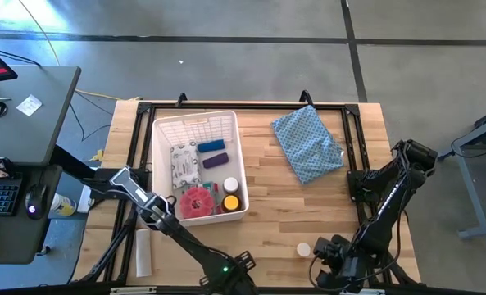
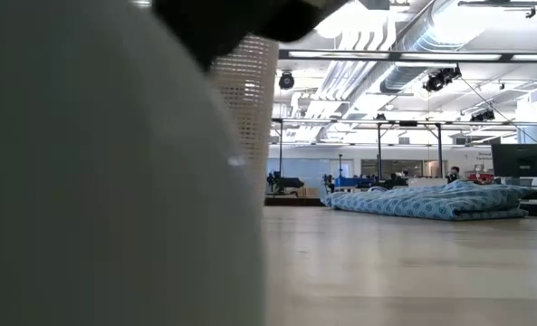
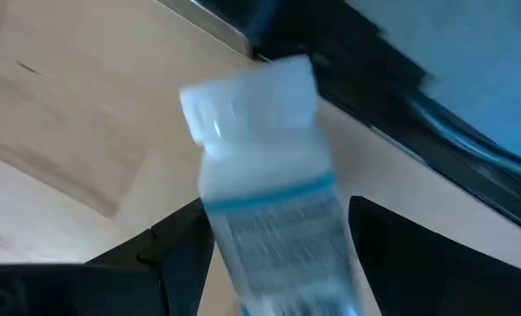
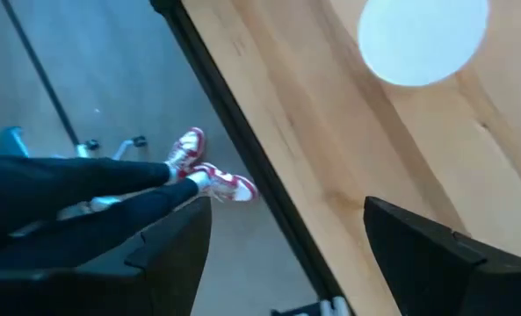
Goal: Pick & place medical supplies in basket/bin
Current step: Put the white medicine bottle into the white bin
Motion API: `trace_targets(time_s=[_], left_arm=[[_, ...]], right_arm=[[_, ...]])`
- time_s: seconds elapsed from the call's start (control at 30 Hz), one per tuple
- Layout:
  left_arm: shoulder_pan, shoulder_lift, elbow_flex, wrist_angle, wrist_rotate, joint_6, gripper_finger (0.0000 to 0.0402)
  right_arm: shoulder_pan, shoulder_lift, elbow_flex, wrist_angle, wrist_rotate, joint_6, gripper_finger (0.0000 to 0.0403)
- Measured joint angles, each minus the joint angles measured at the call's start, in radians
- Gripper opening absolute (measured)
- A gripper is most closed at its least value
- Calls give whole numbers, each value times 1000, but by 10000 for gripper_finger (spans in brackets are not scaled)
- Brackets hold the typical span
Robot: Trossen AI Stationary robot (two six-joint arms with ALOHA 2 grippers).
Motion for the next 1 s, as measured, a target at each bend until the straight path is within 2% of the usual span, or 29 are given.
trace_targets(time_s=[0.1, 0.2, 0.47, 0.73, 0.83, 1.0], left_arm=[[1, 8, 0, 26, -44, -36, 290], [8, 8, 1, 23, -58, -53, 272], [8, 6, 1, -19, -20, -53, 171], [8, 3, 7, -152, -67, -59, 169], [8, -7, 26, -223, -73, -111, 169], [7, -102, 26, -231, -65, -238, 167]], right_arm=[[0, 0, 0, 29, 3, 18, 289], [0, 0, 0, 49, 4, 18, 289], [-5, 0, 0, 66, 4, 40, 289], [-33, 0, 0, 120, 6, 34, 289], [-46, 0, 0, 184, 17, 10, 289], [-77, 0, 0, 358, 103, -80, 289]])
